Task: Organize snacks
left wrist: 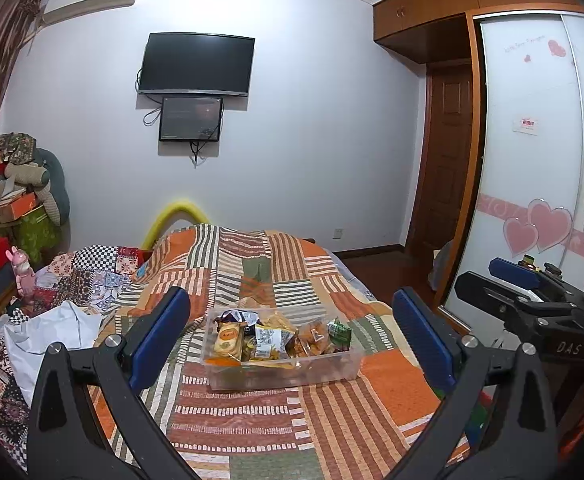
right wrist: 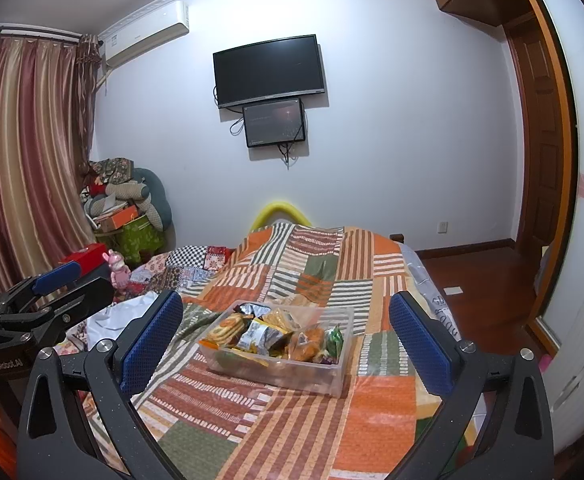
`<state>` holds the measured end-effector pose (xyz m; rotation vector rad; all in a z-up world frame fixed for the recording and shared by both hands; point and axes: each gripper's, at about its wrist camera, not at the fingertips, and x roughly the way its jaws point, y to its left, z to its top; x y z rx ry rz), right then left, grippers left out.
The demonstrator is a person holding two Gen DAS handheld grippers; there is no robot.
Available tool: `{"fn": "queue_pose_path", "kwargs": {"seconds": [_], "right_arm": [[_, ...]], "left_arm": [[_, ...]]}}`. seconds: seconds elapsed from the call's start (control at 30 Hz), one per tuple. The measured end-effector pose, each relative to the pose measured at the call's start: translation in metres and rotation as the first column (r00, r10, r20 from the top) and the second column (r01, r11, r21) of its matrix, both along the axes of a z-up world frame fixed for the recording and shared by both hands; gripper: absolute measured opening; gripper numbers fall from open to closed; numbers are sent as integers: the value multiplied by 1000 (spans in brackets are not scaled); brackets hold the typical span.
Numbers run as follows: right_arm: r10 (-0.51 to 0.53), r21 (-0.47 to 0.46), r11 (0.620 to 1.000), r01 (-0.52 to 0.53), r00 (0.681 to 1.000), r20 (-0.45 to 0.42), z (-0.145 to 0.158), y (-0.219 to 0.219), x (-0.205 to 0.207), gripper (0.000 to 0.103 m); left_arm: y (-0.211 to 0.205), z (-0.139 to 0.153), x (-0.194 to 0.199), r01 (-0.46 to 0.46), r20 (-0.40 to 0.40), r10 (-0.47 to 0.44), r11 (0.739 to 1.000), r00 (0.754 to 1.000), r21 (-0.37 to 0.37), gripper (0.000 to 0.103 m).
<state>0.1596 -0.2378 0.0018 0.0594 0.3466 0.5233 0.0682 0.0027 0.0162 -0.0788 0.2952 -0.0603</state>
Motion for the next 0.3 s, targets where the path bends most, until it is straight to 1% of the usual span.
{"fn": "queue_pose_path", "kwargs": {"seconds": [0.1,0.3], "right_arm": [[-1,0,1000,1,1000,-1,0,0,1,103],[1,2,1000,-1,1000,-8,-1,1,2,103]], "left_arm": [[1,-1,1,0,-3,0,1000,1000,-3,103],[6,-3,6,3,-18,-4,999,1000,-34,103]]}}
